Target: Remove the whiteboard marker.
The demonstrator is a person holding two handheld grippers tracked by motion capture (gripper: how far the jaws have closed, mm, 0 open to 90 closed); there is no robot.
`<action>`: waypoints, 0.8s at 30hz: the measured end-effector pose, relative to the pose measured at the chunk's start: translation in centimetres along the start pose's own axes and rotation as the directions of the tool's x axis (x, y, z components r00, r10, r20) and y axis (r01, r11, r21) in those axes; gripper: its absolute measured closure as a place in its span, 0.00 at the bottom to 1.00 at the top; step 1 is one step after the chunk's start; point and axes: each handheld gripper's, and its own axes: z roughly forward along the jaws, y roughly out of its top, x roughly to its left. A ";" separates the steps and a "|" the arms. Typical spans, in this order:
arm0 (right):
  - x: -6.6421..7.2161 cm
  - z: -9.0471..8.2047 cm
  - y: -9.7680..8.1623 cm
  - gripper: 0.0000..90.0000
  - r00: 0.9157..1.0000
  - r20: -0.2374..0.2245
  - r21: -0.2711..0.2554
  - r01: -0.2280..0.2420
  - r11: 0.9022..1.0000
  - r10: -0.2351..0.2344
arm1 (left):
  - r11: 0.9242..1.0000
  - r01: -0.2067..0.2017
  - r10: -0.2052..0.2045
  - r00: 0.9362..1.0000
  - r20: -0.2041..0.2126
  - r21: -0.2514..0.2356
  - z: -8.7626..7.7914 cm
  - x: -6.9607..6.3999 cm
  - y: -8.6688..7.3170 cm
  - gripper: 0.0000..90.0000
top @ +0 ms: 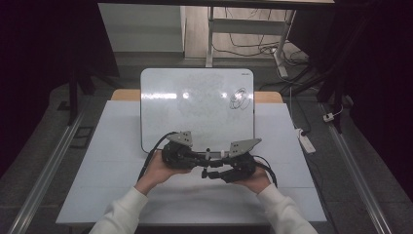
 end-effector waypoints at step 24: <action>0.3 1.9 0.0 0.83 0.999 -0.043 0.009 -0.012 1.000 0.013 | 1.000 -0.031 0.031 0.999 0.022 0.005 0.9 -0.3 0.3 0.90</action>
